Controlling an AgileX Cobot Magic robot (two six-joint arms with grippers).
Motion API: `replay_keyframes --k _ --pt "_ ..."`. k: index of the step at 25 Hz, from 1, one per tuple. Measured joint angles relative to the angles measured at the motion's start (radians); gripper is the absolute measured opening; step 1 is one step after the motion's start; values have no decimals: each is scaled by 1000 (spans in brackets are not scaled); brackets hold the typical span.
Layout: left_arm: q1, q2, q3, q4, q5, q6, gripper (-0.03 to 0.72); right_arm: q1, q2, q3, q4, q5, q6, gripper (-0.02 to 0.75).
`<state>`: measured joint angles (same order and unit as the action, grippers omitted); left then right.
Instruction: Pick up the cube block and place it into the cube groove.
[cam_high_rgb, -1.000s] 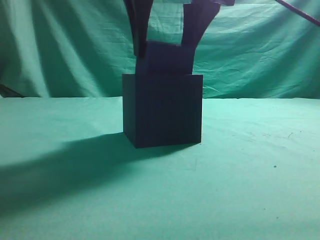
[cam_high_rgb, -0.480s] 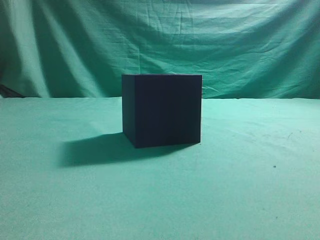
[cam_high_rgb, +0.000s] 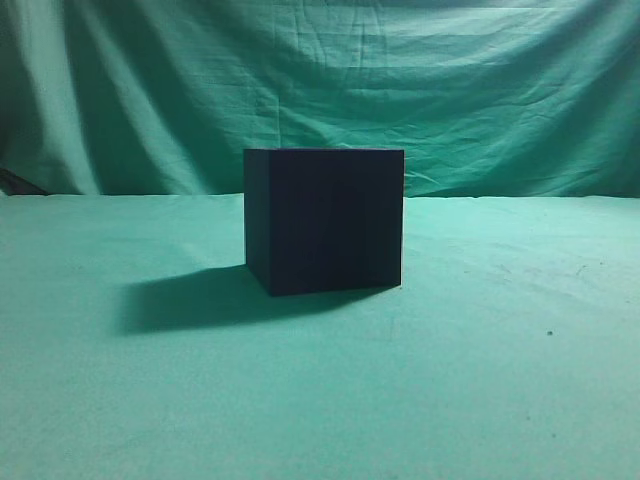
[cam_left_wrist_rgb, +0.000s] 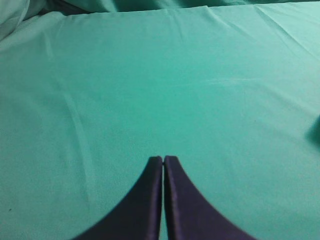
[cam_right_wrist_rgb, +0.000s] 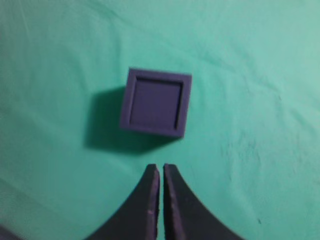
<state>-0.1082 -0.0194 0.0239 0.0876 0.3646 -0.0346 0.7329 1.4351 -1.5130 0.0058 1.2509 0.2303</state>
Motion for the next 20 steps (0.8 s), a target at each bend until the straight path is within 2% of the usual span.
replay_keyframes --k 9,16,20 --pt "0 0 0 0 0 0 0 0 -416 345 -6 -12 2 0" --pt "0 0 0 0 0 0 0 0 -753 577 -6 -174 2 0" --pt "0 0 0 0 0 0 0 0 -916 644 -6 -211 2 0"
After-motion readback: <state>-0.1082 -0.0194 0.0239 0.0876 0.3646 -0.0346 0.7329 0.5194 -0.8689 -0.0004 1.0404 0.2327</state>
